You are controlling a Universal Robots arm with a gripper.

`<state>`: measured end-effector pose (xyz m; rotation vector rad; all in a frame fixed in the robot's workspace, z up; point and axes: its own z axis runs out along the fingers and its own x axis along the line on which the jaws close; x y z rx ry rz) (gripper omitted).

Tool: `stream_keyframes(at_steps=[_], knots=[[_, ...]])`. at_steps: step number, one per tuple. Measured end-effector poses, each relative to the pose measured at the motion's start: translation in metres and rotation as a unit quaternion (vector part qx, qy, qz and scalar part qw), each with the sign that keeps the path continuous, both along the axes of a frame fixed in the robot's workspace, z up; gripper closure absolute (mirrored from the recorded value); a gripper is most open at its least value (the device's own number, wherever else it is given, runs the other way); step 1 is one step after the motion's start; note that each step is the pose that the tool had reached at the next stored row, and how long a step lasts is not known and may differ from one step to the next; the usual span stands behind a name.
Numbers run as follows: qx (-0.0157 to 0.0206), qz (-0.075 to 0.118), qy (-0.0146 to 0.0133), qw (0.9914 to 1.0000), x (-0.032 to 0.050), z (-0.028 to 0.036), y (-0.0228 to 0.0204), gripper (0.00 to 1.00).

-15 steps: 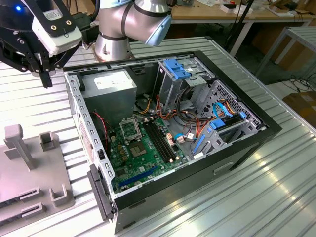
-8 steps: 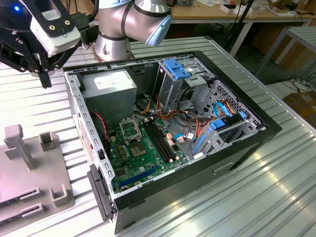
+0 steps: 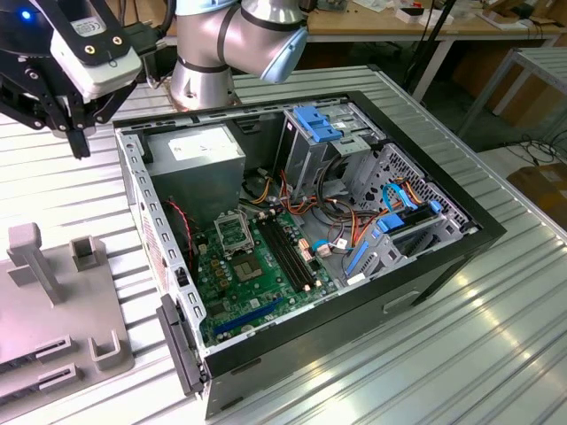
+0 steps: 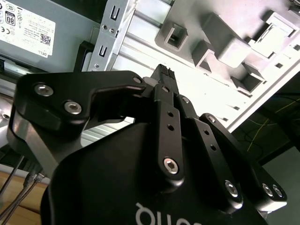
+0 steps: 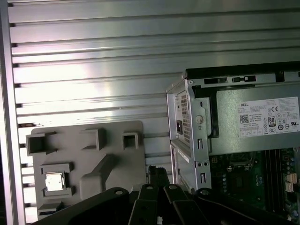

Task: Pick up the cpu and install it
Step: 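Reach for the cpu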

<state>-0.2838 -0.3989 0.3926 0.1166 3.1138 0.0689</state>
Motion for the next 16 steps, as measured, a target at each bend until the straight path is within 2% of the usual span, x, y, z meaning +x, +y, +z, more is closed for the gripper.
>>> stream_keyframes(at_steps=[16], knots=[[0.0000,0.000,0.0000,1.00000,-0.0082,0.0000,0.0000,0.90]])
